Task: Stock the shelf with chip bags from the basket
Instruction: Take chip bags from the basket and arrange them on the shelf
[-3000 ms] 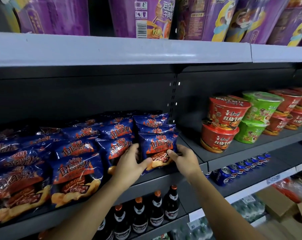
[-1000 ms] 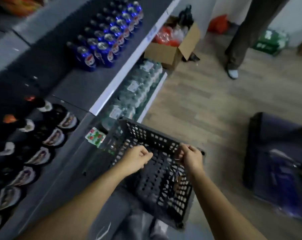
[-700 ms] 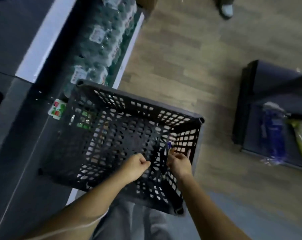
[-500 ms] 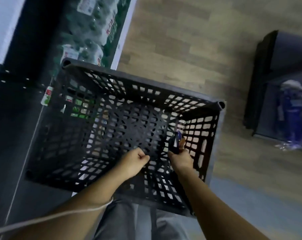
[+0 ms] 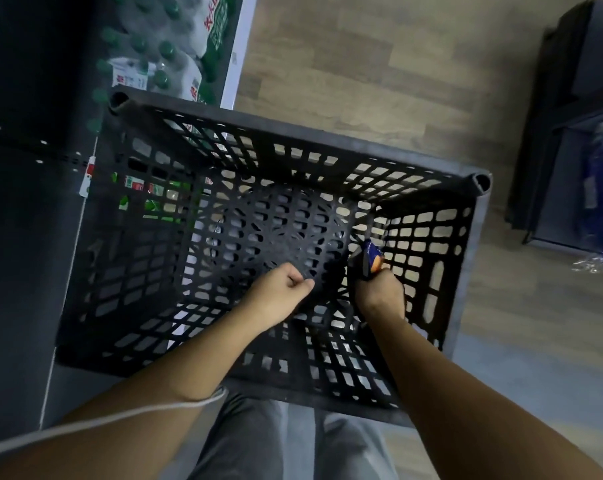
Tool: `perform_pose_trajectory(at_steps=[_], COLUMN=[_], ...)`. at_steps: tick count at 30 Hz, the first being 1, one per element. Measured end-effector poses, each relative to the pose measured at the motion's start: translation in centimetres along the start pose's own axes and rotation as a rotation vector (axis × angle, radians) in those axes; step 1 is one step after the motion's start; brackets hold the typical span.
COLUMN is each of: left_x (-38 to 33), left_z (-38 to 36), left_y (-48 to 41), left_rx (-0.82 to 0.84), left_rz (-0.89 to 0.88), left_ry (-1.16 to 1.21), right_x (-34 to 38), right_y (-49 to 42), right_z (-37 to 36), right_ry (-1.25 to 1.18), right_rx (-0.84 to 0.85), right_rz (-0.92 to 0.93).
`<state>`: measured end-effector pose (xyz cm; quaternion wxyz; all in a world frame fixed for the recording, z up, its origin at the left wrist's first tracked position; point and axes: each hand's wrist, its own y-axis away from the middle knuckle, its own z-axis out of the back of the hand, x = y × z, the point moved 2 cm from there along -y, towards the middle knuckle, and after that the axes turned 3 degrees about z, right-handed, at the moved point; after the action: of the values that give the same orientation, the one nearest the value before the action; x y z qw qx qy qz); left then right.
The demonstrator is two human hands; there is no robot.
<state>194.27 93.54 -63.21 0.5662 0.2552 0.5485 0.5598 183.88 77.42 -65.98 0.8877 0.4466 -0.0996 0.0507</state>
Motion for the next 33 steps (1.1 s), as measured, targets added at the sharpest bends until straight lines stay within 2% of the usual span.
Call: perform_pose_trajectory(at_steps=[3,5,7,10,13,16,19,25,33], left_x=[-0.3,-0.4,-0.5,-1.2,-1.9,-2.4,-3.4,-5.8,-6.1], left_z=[0.5,1.0,1.7,3.4,5.8,8.2,10.3,14.2,17.4], left_y=[0.4,0.9,1.6,3.1,5.3,8.3,11.7,20.2,33.3], left_rx=[-0.026,-0.064,-0.118,-0.153,-0.143,-0.044,-0.032,-0.306,-0.729], left_rz=[-0.033,-0.04,-0.029,0.015,0.022,-0.058,-0.165,-0.36,-0.482], left_ry=[0.017,0.036,0.095,0.322,0.491,0.678,0.717,0.662,0.853], right_x=[1.3,2.2,3.2,5.0,7.2,9.5,11.9,16.1,22.3], right_y=[0.8,1.7,2.7,4.5,6.9,9.4,12.0,17.8,28.1], right_z=[0.7,1.0,1.2,2.3,3.9,5.6,7.3,11.1,14.1], right_ry=[0.035,-0.065,-0.285,-0.494,-0.57,-0.627,-0.645,-0.657,-0.639], right_rx=[-0.011,0.0,0.082,0.256,0.376,0.466,0.53,0.596,0.755], right_rz=[0.049,0.081,0.079,0.081,0.179,0.286,0.394,0.575,0.808])
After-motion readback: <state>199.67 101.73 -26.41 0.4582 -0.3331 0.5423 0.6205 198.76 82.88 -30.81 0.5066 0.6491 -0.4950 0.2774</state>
